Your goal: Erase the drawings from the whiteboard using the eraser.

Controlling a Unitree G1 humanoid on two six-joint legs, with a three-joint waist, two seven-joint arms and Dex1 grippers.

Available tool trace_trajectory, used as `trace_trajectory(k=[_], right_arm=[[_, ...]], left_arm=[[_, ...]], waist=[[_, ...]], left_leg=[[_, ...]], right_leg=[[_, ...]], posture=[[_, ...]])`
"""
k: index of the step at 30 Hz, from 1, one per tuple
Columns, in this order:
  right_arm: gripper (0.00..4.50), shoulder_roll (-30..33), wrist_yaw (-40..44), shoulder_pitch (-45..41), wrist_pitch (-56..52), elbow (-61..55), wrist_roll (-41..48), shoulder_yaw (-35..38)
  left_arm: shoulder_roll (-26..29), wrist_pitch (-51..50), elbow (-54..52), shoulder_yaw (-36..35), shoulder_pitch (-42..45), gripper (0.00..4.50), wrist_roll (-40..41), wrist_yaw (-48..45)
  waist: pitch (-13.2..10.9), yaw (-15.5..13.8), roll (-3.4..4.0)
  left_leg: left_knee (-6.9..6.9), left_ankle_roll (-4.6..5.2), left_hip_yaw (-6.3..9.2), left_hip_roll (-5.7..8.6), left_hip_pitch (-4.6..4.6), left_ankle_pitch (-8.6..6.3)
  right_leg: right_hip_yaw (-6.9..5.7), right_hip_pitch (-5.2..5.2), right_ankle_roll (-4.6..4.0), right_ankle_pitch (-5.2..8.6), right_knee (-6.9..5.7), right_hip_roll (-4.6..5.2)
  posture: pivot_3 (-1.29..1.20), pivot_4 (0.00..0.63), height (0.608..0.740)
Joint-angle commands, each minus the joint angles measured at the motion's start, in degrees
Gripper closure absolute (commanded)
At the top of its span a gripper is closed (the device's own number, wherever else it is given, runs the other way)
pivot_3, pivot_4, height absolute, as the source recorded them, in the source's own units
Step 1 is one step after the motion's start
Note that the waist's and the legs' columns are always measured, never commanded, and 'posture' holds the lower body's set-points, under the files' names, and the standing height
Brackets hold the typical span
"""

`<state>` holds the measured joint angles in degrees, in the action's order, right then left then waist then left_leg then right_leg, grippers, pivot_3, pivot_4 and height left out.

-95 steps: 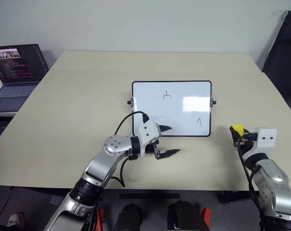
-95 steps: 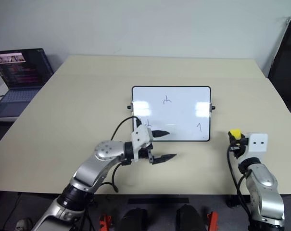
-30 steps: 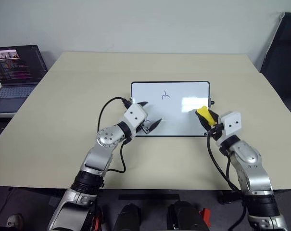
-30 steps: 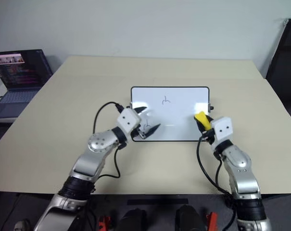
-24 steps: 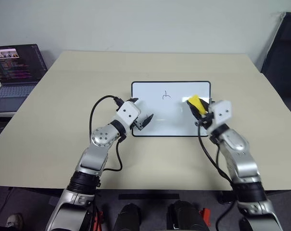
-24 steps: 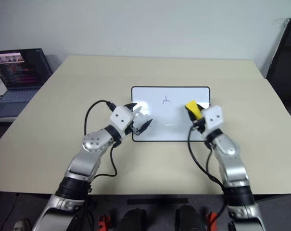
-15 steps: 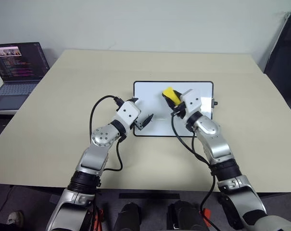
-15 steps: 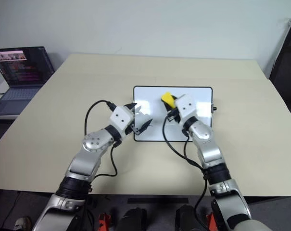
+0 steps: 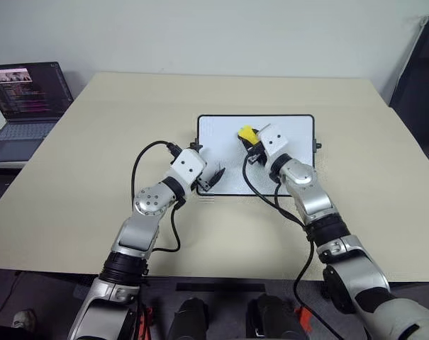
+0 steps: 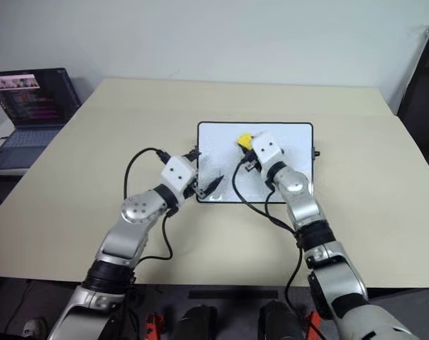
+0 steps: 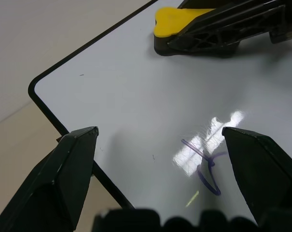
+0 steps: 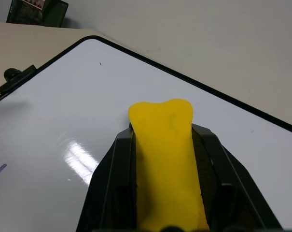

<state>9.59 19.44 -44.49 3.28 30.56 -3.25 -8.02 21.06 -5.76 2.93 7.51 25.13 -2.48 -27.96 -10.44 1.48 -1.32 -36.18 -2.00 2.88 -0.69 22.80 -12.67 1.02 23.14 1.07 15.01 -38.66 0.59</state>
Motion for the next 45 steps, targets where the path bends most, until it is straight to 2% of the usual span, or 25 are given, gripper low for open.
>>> trace_trajectory(k=[1, 17, 23, 27, 31, 41, 45], right_arm=[[3.33, 1.59, -0.81, 0.05, -0.37, 1.06, -0.41, 1.59], [3.33, 5.5, -4.32, 4.42, -5.38, -0.76, -3.56, 1.37], [3.33, 2.82, 0.05, 6.57, -4.74, -5.75, -1.78, -1.15], [3.33, -0.51, 6.66, 8.9, -4.96, -9.96, -0.27, -5.3], [3.33, -1.41, 7.31, 8.19, -5.7, -9.79, -0.75, -5.86], [3.33, 2.85, -9.28, -1.01, -0.31, 2.19, -7.41, -1.55], [3.33, 3.04, -12.39, -2.18, 0.4, 4.24, -8.9, -1.6]], left_arm=[[-0.11, 0.51, -1.64, -0.72, 1.01, 0.0, 0.13, 0.34], [-0.34, 0.87, -0.86, -0.77, 1.61, 0.0, 0.24, 0.17], [-0.29, 0.91, -0.72, -0.85, 1.66, 0.0, 0.23, 0.16], [-0.22, 1.05, -0.48, -0.98, 1.86, 0.0, 0.12, 0.29], [-0.13, 1.1, -0.5, -1.26, 1.79, 0.0, 0.12, 0.49], [-0.58, 1.0, -0.52, -1.07, 1.61, 0.0, -0.01, 0.51], [-0.68, 1.17, -0.03, -1.06, 1.97, 0.0, -0.05, 0.41]], waist=[[0.0, -0.01, 0.0], [0.04, -0.22, -0.06], [0.04, -0.07, -0.06], [0.04, 0.51, -0.06], [0.03, 0.97, -0.05], [0.04, 0.0, -0.06], [0.04, 0.04, -0.06]], left_leg=[[-0.02, 0.0, 0.0, 0.0, -0.01, 0.01], [-0.22, 0.06, 0.01, 0.01, -0.12, 0.08], [-0.22, 0.08, 0.01, 0.01, -0.12, 0.09], [-0.19, 0.08, -0.02, 0.0, -0.13, 0.09], [-0.14, 0.08, -0.13, -0.02, -0.13, 0.08], [-0.16, 0.08, -0.04, 0.0, -0.08, 0.09], [-0.15, 0.07, -0.07, 0.0, -0.05, 0.08]], right_leg=[[0.01, 0.0, 0.0, 0.0, -0.04, 0.01], [-0.01, -0.14, 0.08, 0.02, -0.22, 0.17], [-0.01, -0.17, 0.1, 0.03, -0.2, 0.17], [0.02, -0.13, 0.09, 0.03, -0.2, 0.13], [0.13, 0.02, 0.05, 0.01, -0.24, -0.07], [0.05, 0.01, 0.03, 0.0, -0.23, -0.04], [0.08, 0.01, 0.03, 0.01, -0.18, -0.02]], posture=[[0.0, 0.15, 0.74], [0.0, 0.15, 0.74], [0.0, 0.15, 0.74], [0.0, 0.15, 0.74], [0.0, 0.15, 0.74], [0.0, 0.15, 0.74], [0.0, 0.15, 0.74]])
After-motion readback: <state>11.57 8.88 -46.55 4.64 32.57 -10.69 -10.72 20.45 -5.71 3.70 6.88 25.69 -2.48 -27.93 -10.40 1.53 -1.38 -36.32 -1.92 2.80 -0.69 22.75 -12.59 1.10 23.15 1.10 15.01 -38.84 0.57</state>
